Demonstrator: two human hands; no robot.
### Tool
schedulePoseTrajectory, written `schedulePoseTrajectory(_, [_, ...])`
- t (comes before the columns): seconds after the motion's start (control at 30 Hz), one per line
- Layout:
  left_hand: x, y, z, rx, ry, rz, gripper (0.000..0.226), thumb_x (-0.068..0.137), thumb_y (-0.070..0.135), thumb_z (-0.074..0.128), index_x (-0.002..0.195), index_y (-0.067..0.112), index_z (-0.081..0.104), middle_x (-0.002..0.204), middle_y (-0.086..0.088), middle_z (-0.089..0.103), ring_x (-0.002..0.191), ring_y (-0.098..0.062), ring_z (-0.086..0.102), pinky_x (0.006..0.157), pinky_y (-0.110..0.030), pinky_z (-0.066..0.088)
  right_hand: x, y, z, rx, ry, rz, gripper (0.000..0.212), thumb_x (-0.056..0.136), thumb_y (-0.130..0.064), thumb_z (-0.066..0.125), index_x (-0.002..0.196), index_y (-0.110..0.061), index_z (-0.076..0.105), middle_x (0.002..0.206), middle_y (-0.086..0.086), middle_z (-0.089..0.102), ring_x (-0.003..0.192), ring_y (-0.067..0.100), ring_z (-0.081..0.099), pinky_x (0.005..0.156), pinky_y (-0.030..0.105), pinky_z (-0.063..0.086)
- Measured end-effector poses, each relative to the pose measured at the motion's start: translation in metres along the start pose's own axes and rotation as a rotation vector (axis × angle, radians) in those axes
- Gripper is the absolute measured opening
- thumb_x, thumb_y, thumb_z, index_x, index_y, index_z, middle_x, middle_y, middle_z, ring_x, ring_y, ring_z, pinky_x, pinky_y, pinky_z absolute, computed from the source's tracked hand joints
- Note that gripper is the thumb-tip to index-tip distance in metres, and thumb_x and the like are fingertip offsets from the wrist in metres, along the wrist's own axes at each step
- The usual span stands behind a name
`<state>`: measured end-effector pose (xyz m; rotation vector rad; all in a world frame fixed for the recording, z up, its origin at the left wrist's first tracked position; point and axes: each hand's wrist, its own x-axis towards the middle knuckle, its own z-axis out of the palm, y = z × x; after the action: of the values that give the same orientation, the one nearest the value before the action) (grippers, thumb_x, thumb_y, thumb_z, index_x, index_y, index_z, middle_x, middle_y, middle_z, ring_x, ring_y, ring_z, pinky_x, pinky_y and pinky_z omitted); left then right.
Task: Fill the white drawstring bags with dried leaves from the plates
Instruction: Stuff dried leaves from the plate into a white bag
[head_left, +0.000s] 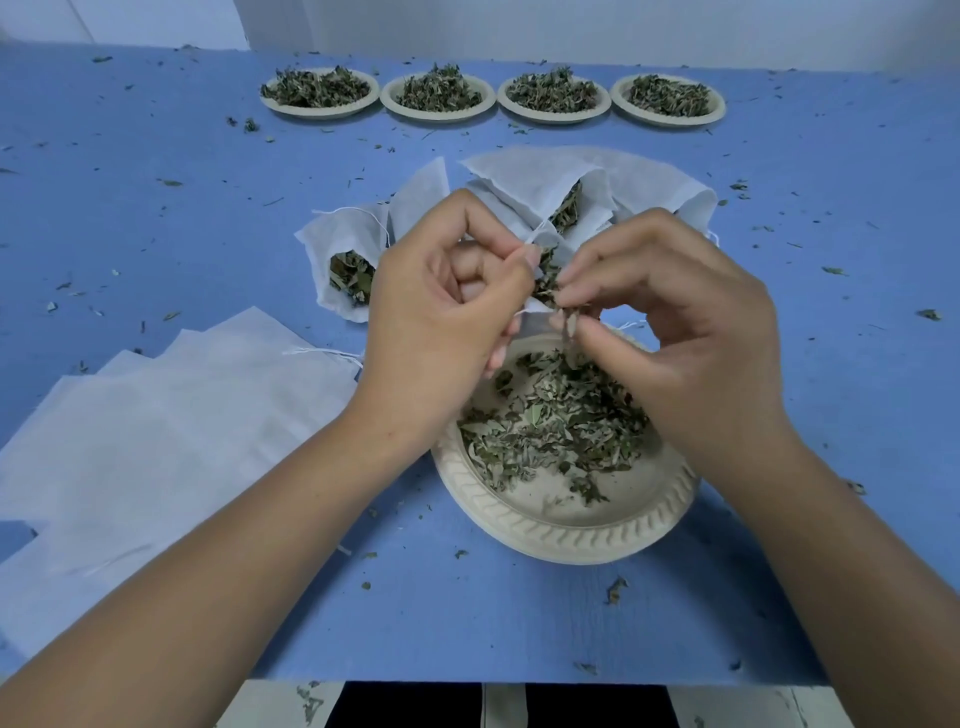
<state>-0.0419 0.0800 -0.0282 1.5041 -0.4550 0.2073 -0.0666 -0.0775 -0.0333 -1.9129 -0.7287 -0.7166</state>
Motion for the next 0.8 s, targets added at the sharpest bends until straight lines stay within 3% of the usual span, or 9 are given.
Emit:
schedulePoseTrajectory(0.2, [-0.003,0.003,0.002,-0.006,-0.062,-0.004,0.022,0.094,0.002,0.06,0.076,0.011,0.051,0.046,0.005,0.05,0.031,-0.007,0.038,0.036,-0.016,0.033,0.0,-0.001,-0.002,0.051,0.21,0.119,0.03,0.079,0.013,0.069,0.092,-0.013,0.067,0.087,0.002,0.065,0.081,0.013,0.063,0.073,0.025,0.051])
schedulePoseTrajectory(0.33, [-0.006,0.004,0.003,-0.012,-0.113,0.014,0.022,0.093,-0.001,0.06,0.077,0.011,0.051,0.047,-0.001,0.05,0.031,-0.007,0.038,0.036,-0.015,0.032,-0.002,0.0,0.002,-0.295,0.092,0.112,0.013,0.077,0.001,0.072,0.081,-0.011,0.074,0.078,-0.006,0.068,0.077,0.017,0.056,0.073,0.015,0.042])
schedulePoseTrajectory(0.4, [-0.005,0.004,0.003,-0.003,-0.104,0.012,0.021,0.093,0.0,0.06,0.077,0.01,0.051,0.047,-0.001,0.05,0.031,-0.007,0.038,0.036,-0.016,0.033,-0.001,-0.001,0.0,-0.314,0.024,0.122,0.014,0.077,-0.006,0.074,0.087,-0.015,0.073,0.085,-0.013,0.065,0.084,0.017,0.053,0.078,0.012,0.039])
schedulePoseTrajectory(0.5, [-0.002,0.004,0.001,0.011,-0.047,0.008,0.022,0.094,0.003,0.059,0.076,0.012,0.05,0.046,0.006,0.05,0.03,-0.006,0.038,0.037,-0.016,0.033,0.003,-0.002,-0.008,-0.258,0.035,0.123,0.018,0.077,-0.019,0.078,0.091,-0.019,0.066,0.094,-0.01,0.064,0.094,0.02,0.054,0.087,0.016,0.035])
schedulePoseTrajectory(0.67, [-0.003,0.004,0.002,-0.004,-0.039,0.009,0.022,0.095,0.003,0.059,0.077,0.011,0.05,0.045,0.005,0.05,0.031,-0.006,0.038,0.037,-0.015,0.033,0.002,-0.006,-0.008,-0.467,0.219,0.083,0.015,0.08,-0.029,0.076,0.074,-0.02,0.066,0.078,-0.012,0.06,0.09,0.005,0.049,0.091,0.025,0.027])
schedulePoseTrajectory(0.73, [-0.005,0.005,0.003,-0.025,-0.081,0.034,0.022,0.094,0.001,0.059,0.077,0.011,0.05,0.047,-0.006,0.05,0.031,-0.008,0.039,0.036,-0.015,0.033,0.002,-0.007,-0.002,-0.514,0.098,0.07,0.017,0.089,-0.031,0.064,0.076,-0.021,0.069,0.077,-0.021,0.055,0.098,0.005,0.052,0.092,0.026,0.021])
schedulePoseTrajectory(0.8, [-0.007,0.006,0.004,-0.043,-0.11,0.06,0.023,0.093,-0.001,0.059,0.077,0.012,0.05,0.05,-0.016,0.048,0.032,-0.01,0.04,0.036,-0.014,0.033,-0.001,-0.005,0.004,-0.469,-0.099,0.085,0.036,0.097,-0.029,0.043,0.076,-0.017,0.068,0.076,-0.018,0.062,0.117,0.006,0.05,0.096,0.029,0.018])
